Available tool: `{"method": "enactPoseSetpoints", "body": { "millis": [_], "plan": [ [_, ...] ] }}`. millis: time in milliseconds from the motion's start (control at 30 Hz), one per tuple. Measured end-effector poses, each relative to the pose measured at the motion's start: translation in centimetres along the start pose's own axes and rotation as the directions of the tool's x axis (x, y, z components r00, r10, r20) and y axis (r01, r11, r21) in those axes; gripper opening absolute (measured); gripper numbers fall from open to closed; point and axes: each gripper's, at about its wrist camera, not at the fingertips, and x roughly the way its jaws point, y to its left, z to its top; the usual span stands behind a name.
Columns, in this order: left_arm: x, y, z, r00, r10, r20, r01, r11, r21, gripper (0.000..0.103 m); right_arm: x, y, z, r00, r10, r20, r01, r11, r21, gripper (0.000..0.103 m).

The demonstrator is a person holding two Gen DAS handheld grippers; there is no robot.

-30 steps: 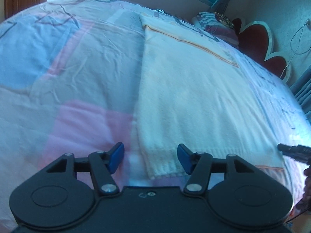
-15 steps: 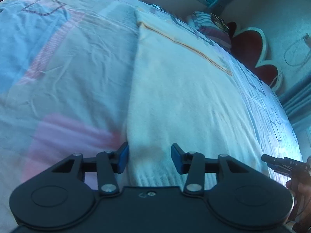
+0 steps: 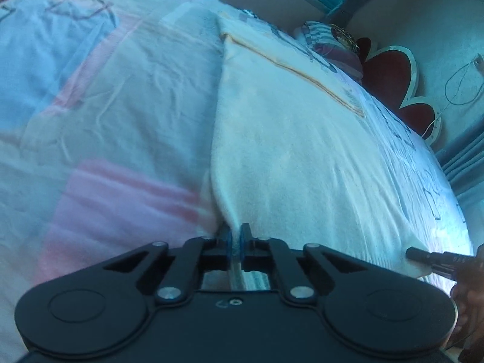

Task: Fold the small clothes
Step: 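Grasp the hem end of the sweater strip with both grippers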

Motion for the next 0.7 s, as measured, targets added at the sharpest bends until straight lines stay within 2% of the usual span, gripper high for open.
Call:
{"method": "enactPoseSetpoints", "body": {
  "millis": [100, 233, 400, 567, 700],
  "plan": [
    [-0.3, -0.1, -0.3, 1.0, 0.017, 0.025, -0.017, 1.0, -0.005, 0.003, -0.3, 0.3, 0.3, 0.999, 0.025, 0.024, -0.025, 1.0, -0.006, 0.004],
    [-0.3, 0.0, -0.4, 0.999, 0.035, 0.031, -0.035, 0.999, 0.002, 0.003, 0.3, 0.5, 0.4, 1.0, -0.02, 0.006, 0.02, 1.0, -0.022, 0.004],
    [-1.9, 0.4, 0.3, 0.995, -0.005, 0.096, 0.01, 0.999, -0.053, 0.002, -0.8, 1.5, 1.3, 0.998, 0.013, 0.061, -0.012, 1.0, -0.026, 0.004],
    [-2.7, -0.3, 3.9, 0.981, -0.052, 0.187, 0.068, 0.994, -0.081, 0.002, -2.1, 3.6, 4.2, 0.991, 0.04, 0.131, -0.031, 0.997, -0.072, 0.004],
    [-1.7, -1.6, 8.4, 0.968, -0.088, 0.235, 0.113, 0.989, -0.093, 0.002, -1.9, 5.3, 8.5, 0.982, 0.025, 0.187, -0.007, 0.995, -0.101, 0.004]
  ]
}}
